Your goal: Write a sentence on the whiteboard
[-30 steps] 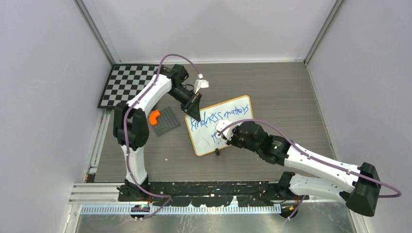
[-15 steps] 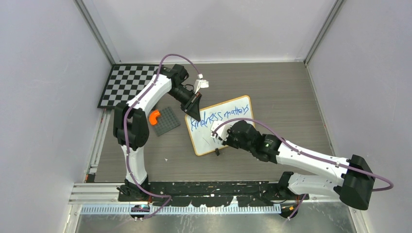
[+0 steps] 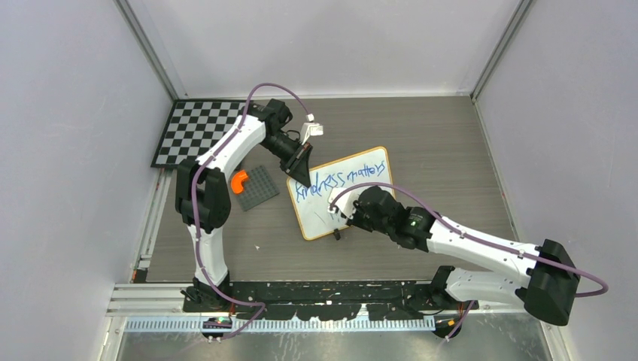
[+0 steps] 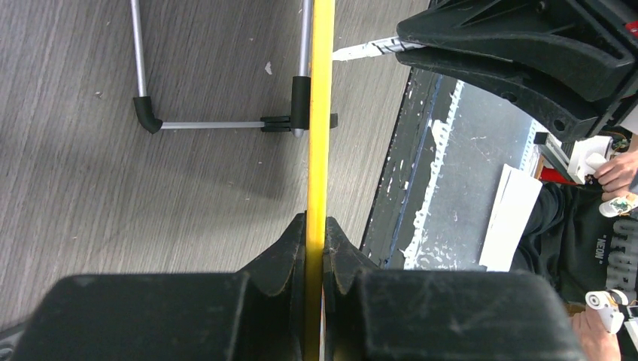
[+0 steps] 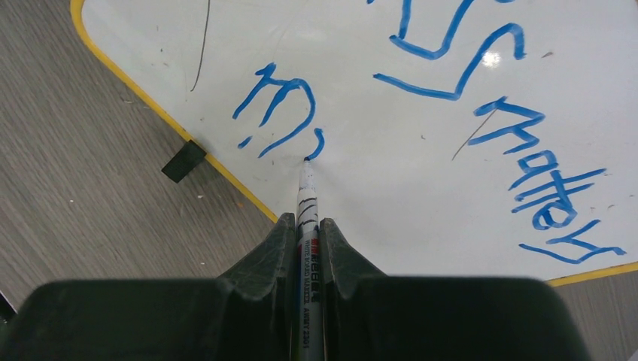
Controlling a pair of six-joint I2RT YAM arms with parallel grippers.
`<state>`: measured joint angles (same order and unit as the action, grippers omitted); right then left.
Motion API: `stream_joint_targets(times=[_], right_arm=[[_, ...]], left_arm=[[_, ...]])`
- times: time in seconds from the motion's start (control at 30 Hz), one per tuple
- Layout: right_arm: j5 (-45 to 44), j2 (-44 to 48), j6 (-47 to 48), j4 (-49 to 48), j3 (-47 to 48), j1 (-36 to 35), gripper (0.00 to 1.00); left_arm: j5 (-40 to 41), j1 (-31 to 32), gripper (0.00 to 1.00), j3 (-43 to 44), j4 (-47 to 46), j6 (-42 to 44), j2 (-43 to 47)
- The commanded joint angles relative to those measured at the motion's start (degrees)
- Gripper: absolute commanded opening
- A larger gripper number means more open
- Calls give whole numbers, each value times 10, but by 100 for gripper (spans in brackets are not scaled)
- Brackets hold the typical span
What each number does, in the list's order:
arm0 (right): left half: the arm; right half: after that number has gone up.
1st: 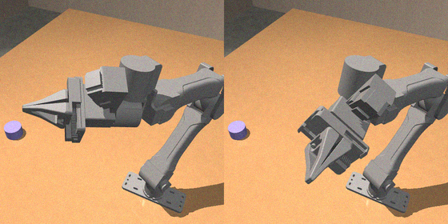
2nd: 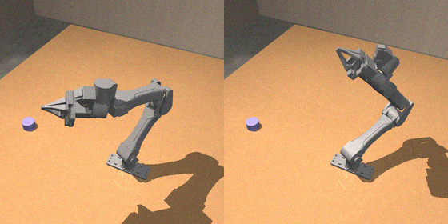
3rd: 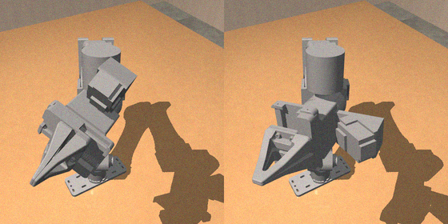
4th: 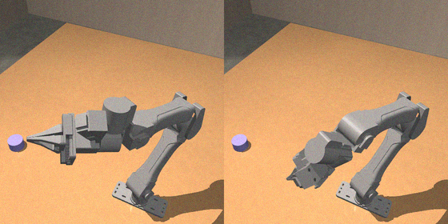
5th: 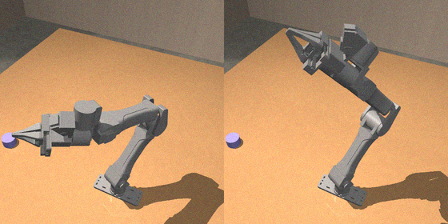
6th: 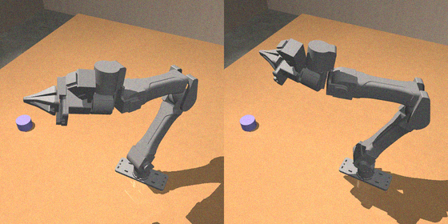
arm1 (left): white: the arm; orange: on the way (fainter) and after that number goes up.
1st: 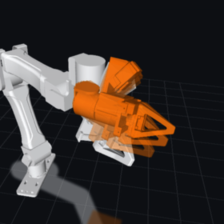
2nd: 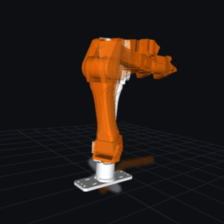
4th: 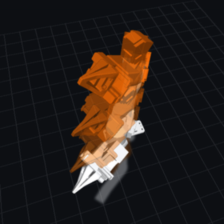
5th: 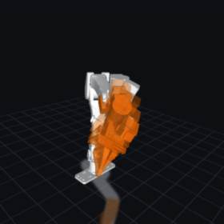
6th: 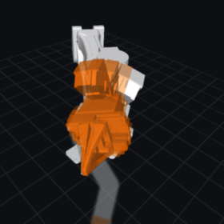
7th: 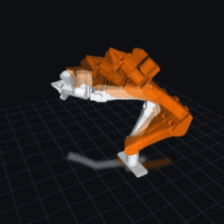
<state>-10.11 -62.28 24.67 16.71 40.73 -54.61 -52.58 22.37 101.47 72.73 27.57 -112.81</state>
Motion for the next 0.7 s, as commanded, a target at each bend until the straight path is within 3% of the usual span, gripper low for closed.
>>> stream_joint_targets(times=[0.0, 0.67], right_arm=[[26, -16, -1, 21, 13, 4, 0], [-30, 14, 1, -13, 32, 31, 0]], left_arm=[[0, -3, 0, 13, 4, -15, 4], [-2, -3, 0, 17, 6, -14, 1]])
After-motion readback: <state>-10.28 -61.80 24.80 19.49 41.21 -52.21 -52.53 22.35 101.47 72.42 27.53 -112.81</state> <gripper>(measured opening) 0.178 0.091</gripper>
